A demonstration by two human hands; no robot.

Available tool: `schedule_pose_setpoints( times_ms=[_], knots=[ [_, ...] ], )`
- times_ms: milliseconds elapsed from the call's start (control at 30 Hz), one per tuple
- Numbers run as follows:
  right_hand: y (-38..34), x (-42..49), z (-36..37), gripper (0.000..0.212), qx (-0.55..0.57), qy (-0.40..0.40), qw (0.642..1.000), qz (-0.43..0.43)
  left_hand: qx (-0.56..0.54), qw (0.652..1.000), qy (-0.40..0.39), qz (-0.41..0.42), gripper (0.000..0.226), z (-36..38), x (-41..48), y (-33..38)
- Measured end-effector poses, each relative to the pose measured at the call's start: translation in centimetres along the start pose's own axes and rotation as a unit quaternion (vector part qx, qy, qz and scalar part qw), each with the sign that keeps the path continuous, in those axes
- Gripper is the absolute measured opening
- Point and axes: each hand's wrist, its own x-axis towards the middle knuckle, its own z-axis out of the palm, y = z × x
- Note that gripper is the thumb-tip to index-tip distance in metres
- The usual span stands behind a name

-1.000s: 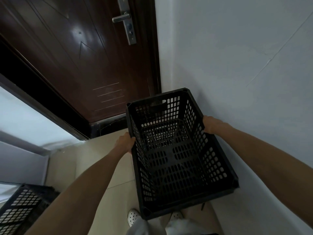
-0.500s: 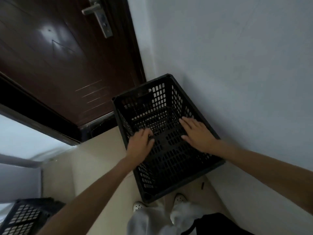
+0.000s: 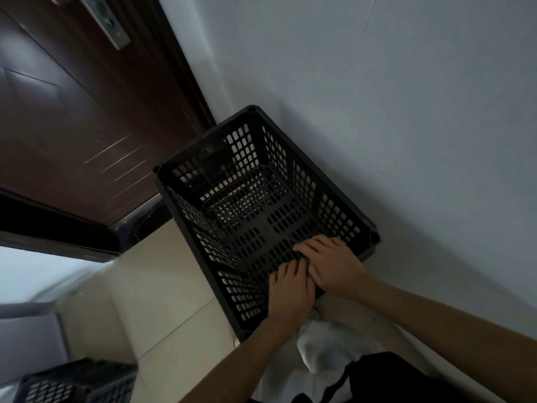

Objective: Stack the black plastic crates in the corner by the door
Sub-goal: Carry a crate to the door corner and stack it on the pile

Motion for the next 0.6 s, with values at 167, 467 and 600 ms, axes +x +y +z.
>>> schedule_pose_setpoints(
  times_ms=[167, 467, 600],
  knots=[
    [-0.2, -0.1, -0.2, 0.039, -0.001, 0.014, 1.000, 0.001, -0.006, 0.999, -0.040, 0.002, 0.036, -0.2, 0.0, 0.0],
    [-1.6, 0.8, -1.4, 0.044, 0.043, 0.003, 0.999, 0.015, -0.123, 0.990, -0.005, -0.070, 0.056, -2.7, 0.3, -1.1],
    [-7.2, 5.2, -3.1, 0.045, 0.121, 0.038, 0.991, -0.042, -0.169, 0.974, 0.100, -0.109, 0.034, -5.6, 0.3, -6.8]
  ],
)
